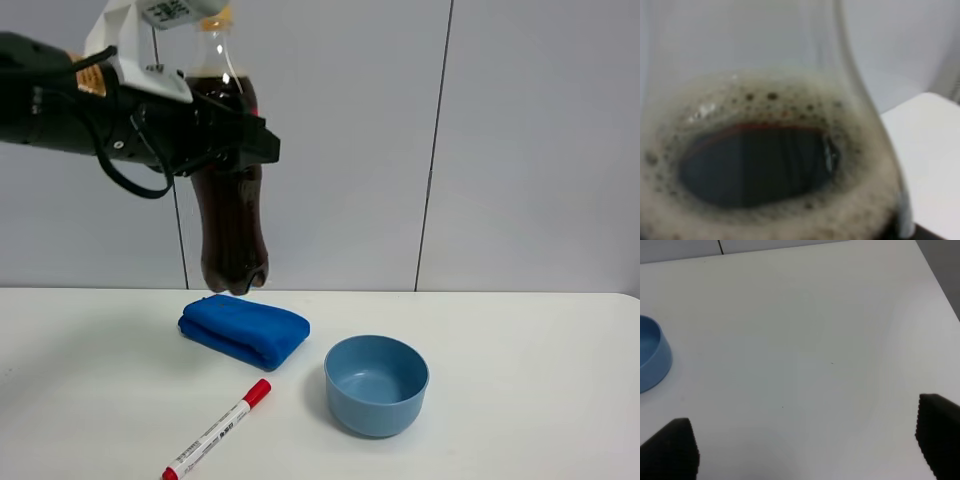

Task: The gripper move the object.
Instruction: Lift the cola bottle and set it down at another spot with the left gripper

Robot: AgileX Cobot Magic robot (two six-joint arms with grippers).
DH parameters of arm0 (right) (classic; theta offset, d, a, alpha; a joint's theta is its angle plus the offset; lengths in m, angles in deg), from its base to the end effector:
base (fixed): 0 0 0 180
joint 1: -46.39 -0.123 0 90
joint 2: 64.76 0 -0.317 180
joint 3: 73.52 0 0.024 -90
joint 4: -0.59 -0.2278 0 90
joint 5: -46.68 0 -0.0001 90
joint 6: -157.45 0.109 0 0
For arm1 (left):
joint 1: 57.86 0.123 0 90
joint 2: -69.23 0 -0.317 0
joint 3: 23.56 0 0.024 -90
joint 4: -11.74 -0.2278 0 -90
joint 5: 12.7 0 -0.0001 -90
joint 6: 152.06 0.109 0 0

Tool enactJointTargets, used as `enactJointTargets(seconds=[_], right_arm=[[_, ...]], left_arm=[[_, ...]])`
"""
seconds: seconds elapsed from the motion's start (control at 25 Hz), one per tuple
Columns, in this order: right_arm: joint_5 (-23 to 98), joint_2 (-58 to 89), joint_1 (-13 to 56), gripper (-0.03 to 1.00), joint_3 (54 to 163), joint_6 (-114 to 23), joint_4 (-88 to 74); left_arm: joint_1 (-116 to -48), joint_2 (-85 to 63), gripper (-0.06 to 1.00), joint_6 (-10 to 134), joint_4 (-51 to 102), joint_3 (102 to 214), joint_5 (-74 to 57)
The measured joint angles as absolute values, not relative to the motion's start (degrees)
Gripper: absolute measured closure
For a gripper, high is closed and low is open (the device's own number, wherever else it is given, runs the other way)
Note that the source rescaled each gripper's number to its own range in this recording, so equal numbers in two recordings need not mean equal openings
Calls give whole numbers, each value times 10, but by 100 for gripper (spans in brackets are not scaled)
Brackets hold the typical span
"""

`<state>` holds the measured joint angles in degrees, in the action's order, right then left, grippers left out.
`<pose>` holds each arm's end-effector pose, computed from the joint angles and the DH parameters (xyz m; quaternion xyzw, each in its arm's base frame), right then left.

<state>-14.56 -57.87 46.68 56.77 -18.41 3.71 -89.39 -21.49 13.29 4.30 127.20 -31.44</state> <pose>-0.0415 -0.0050 0.2556 0.0342 0.8554 -0.0099 0.5167 0.2705 -0.1712 0.3254 0.1732 0.7540 -0.2273 0.5915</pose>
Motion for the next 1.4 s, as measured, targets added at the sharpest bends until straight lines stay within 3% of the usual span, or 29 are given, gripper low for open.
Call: enactJointTargets(seconds=[0.68,1.4], right_arm=[[-146,-579,467,-3,568,-184,37],[-146,-579,467,-3,568,-184,37]], left_arm=[[-967,-290,94,133,9,1421,-223],[-970,-471,94,103,5,1600,-223]])
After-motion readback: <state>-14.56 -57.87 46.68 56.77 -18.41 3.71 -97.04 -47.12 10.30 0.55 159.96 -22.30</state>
